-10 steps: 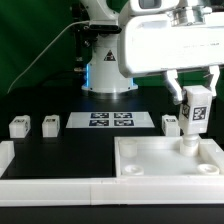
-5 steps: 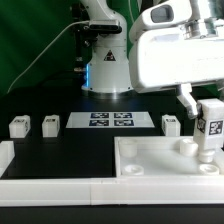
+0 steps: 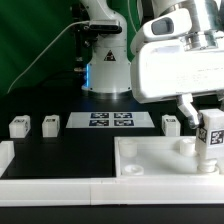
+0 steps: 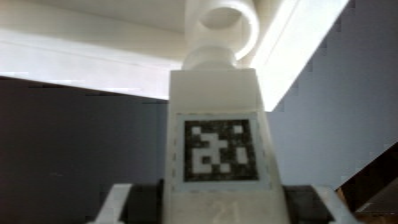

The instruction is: Assemble one leg

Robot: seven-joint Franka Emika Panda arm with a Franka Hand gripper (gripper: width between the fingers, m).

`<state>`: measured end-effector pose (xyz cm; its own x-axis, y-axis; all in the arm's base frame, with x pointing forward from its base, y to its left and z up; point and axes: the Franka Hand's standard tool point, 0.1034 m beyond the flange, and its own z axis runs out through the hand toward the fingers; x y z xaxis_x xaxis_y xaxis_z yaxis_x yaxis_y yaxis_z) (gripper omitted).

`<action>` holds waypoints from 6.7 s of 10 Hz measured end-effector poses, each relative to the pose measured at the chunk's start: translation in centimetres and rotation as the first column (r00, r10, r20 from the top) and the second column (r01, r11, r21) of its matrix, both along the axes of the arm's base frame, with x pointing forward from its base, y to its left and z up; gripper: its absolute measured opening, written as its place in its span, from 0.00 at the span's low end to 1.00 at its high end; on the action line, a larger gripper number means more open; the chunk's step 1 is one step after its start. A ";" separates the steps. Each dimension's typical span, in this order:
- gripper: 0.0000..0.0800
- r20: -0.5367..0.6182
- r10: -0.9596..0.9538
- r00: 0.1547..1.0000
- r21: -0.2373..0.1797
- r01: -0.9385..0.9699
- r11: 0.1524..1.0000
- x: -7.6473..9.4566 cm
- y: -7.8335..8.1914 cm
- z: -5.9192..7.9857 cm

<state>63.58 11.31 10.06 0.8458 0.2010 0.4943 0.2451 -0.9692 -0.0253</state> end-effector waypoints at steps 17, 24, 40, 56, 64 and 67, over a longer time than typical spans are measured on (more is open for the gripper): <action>0.37 0.024 0.003 1.000 -0.004 -0.003 1.000 -0.9 0.4 -1.6; 0.39 0.066 -0.002 0.998 -0.002 0.002 1.000 -0.6 0.5 -1.6; 0.81 -0.062 0.029 0.998 -0.026 -0.031 0.999 -0.1 -1.7 1.2; 0.81 -0.549 0.039 0.835 -0.002 -0.048 0.999 0.0 -0.8 -1.3; 0.36 -0.546 0.023 0.838 -0.002 -0.029 1.000 0.0 -0.4 -1.4; 0.36 -0.554 -0.036 0.832 -0.006 0.039 0.999 0.0 -0.3 -1.4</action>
Offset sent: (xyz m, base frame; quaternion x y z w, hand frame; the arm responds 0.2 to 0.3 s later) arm -0.0200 -0.0025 -0.0035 -0.0048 -0.0078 -0.0010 1.0000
